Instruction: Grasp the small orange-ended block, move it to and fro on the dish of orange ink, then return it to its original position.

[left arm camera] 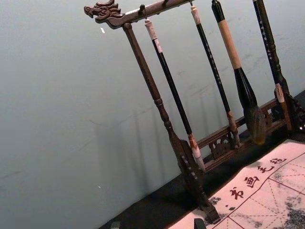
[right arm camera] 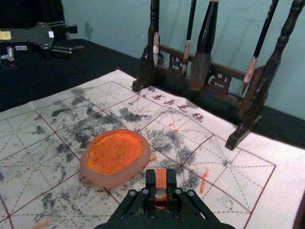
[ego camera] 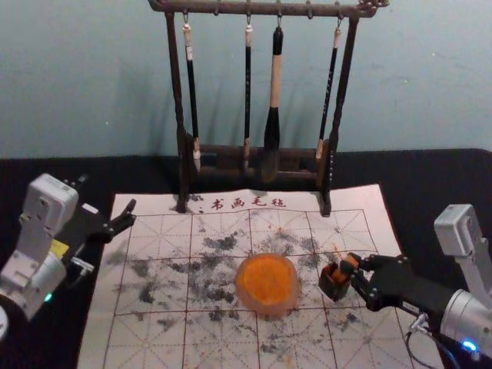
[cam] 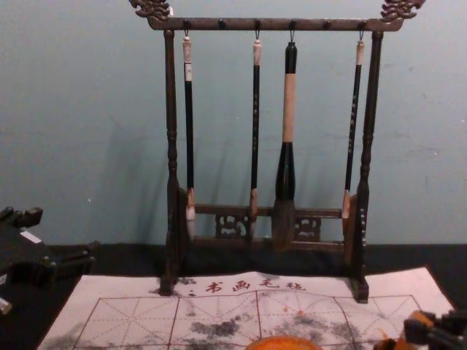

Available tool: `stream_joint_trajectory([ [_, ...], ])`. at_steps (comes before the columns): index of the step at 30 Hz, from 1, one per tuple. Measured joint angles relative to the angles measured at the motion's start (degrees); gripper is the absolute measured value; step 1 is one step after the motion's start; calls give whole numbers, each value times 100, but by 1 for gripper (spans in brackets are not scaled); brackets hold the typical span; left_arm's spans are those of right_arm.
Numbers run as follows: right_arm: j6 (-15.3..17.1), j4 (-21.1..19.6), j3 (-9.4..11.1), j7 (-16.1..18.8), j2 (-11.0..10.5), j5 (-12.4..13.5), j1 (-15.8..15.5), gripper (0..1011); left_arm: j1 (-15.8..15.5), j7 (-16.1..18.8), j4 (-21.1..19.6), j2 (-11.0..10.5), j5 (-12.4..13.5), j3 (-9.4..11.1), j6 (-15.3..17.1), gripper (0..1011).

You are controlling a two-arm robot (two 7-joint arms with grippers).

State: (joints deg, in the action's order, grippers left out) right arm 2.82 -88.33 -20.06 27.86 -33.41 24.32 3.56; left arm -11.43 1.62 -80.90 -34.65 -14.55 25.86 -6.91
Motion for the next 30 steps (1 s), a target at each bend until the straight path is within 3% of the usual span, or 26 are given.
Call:
stream_joint_trajectory([
  [9, -88, -264, 165, -126, -29, -113, -81, 82, 0, 0, 0, 0, 0, 0, 0, 1002],
  [19, -35, -595, 337, -64, -13, 124, -101, 82, 0, 0, 0, 0, 0, 0, 0, 1001],
  [23, 68, -601, 234, -14, 17, 139, 31, 82, 0, 0, 0, 0, 0, 0, 0, 1001],
  [30, 356, -524, -167, 88, 47, -87, 405, 82, 0, 0, 0, 0, 0, 0, 0, 1001],
])
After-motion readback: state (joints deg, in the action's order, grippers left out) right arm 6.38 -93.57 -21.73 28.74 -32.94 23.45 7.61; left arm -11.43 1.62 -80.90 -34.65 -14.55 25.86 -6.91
